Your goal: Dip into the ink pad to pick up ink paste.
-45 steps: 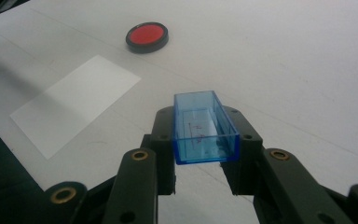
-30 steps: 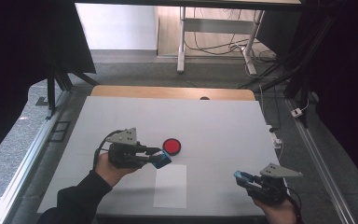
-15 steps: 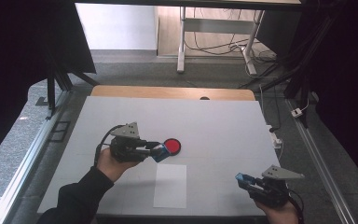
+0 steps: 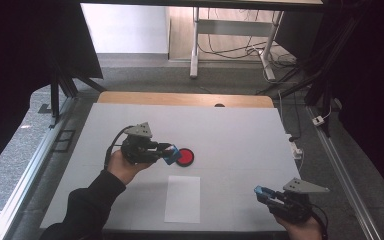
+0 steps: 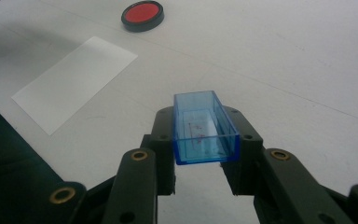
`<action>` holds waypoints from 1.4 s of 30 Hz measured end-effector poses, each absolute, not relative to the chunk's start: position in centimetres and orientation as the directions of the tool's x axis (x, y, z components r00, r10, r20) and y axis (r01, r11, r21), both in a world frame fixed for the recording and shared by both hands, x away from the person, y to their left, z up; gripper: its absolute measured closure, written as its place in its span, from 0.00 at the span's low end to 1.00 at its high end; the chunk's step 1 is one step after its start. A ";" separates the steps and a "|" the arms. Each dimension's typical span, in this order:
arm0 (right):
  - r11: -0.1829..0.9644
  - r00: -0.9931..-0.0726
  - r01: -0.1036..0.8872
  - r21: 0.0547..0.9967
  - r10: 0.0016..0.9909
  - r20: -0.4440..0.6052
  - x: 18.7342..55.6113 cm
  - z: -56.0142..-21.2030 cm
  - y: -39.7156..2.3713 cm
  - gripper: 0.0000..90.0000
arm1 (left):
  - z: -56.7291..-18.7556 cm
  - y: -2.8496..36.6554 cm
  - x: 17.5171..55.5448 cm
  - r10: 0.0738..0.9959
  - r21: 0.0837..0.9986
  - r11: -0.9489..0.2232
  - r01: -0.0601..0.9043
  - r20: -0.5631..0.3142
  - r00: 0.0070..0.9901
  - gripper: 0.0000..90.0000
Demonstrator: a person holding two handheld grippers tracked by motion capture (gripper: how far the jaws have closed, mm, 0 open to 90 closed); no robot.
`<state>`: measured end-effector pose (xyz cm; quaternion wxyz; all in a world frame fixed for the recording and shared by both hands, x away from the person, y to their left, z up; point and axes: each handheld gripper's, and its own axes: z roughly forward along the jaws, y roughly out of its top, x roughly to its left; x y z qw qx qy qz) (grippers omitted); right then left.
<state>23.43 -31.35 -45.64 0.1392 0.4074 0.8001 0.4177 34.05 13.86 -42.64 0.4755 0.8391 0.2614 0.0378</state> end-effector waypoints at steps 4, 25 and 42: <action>0.326 -0.630 0.533 0.781 0.769 0.109 23.3 -45.6 -31.4 0.75 | -42.9 13.4 34.9 0.480 0.812 -0.414 0.411 -0.189 0.857 0.78; 0.329 -0.634 0.532 0.780 0.766 0.109 23.2 -45.6 -31.4 0.75 | -44.3 10.2 37.8 0.513 0.762 -0.487 0.426 -0.144 0.846 0.78; 0.337 -0.640 0.532 0.777 0.761 0.109 23.1 -45.6 -31.4 0.76 | -46.6 8.8 39.6 0.548 0.722 -0.516 0.460 -0.135 0.826 0.78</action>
